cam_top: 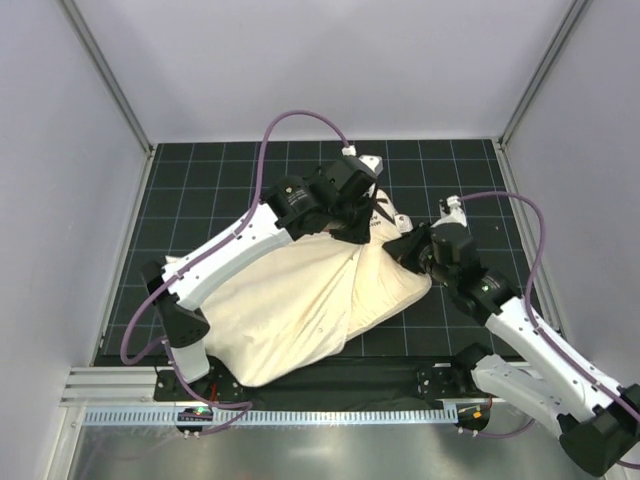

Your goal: Put the pillow into the pillowcase

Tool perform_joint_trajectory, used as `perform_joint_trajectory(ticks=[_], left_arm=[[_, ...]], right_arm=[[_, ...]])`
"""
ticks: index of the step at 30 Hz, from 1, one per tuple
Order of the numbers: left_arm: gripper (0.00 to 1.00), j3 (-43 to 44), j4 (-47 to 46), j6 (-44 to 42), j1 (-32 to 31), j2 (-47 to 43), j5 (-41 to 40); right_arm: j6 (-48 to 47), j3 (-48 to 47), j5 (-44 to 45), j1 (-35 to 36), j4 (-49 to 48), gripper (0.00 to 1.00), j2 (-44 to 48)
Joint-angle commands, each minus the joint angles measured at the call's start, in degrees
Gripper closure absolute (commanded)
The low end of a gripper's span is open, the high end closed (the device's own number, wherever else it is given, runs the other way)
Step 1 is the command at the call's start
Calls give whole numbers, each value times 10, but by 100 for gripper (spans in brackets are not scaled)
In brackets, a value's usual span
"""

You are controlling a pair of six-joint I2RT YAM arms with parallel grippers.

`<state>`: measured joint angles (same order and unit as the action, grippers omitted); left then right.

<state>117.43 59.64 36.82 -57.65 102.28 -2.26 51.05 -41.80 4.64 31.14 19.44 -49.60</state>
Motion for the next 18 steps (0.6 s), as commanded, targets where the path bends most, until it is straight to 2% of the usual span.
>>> perform_joint_trajectory(ticks=[1,6,8,12,13,15,18], left_arm=[[100,-4,-51,-8,-2,-25,-55],[99,-32,-42,-15,10,-32,-71],[95,-29,-38,-20,10,-38,-56],[55,-19,-5,-40,10,-47,-24],[40,-22,11,-46,10,-53,-32],[27,-39,22,-47,11,-79,-83],[18,-51,42,-46,14,-100,-148]], right_arm=[[-5,-22,54,5,-48,96,73],[-43,-57,91,5,14,96,101],[-67,-77,108,5,31,96,116],[-102,-92,119,5,40,96,149],[-110,-97,121,5,44,96,153],[-118,-105,125,5,55,96,163],[-125,-115,118,4,68,96,163]])
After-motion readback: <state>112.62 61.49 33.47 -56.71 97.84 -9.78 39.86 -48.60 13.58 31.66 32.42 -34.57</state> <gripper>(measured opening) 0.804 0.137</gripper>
